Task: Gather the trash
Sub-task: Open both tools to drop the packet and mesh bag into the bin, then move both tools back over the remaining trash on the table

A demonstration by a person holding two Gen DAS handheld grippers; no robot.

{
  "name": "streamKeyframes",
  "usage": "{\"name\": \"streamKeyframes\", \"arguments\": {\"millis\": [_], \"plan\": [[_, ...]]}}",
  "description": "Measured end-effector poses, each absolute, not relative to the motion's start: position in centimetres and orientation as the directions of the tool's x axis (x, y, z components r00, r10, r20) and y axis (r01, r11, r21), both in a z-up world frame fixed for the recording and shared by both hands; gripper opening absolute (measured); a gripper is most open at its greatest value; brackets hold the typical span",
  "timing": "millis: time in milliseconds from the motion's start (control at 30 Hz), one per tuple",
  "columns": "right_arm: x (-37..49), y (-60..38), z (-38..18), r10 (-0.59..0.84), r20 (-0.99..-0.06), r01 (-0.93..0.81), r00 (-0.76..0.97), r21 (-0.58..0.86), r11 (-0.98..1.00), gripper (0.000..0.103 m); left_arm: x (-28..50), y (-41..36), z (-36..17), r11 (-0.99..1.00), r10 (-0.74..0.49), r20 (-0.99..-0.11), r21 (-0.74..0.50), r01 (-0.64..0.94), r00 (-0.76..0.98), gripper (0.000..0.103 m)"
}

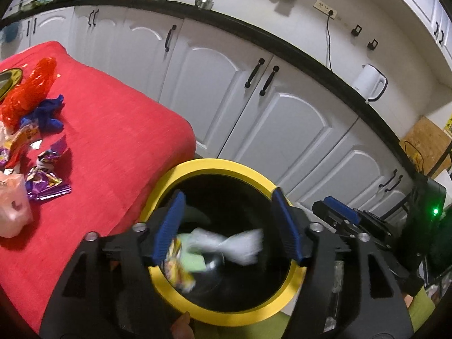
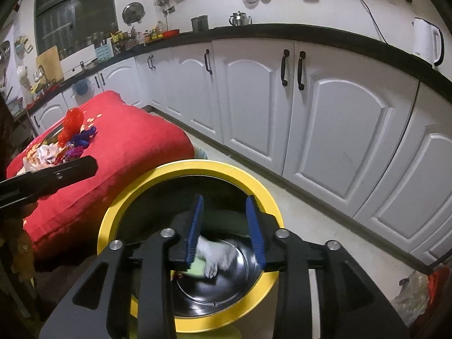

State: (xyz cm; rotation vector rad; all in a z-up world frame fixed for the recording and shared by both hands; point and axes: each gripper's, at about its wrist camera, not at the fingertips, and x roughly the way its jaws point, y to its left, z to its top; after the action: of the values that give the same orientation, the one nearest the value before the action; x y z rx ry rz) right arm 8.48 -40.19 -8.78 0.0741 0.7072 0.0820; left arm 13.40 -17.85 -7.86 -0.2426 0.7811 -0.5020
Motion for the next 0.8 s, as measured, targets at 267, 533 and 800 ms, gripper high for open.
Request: {"name": "streamKeyframes", "arguments": {"millis": [267,533,800], "plan": [[8.0,-39.8,-8.1,0.109,-0.629,-0.05,0.77,0.111,0.993,0.046,12.5,-16.7,-6.7,0.868,-0.495,-0.588,-0.376,0.326,0.64,0.088],[7.4,-39.0,-6.5,0.122,-0.592,-0.057,0.796,0.127,0.99,0.059,11.5,-15.2,-5.2,0.895,-0.441,-0.565,-0.34,0.29,0.698,0.092],[7.0,-37.6,-4.5,0.151,-0.549,-0.092,0.822,0.135,0.987,0.068,10.5,-12.9,-3.8,0.913,-0.388,-0.538,-0.335,0.232,0.749,0.092]]}}
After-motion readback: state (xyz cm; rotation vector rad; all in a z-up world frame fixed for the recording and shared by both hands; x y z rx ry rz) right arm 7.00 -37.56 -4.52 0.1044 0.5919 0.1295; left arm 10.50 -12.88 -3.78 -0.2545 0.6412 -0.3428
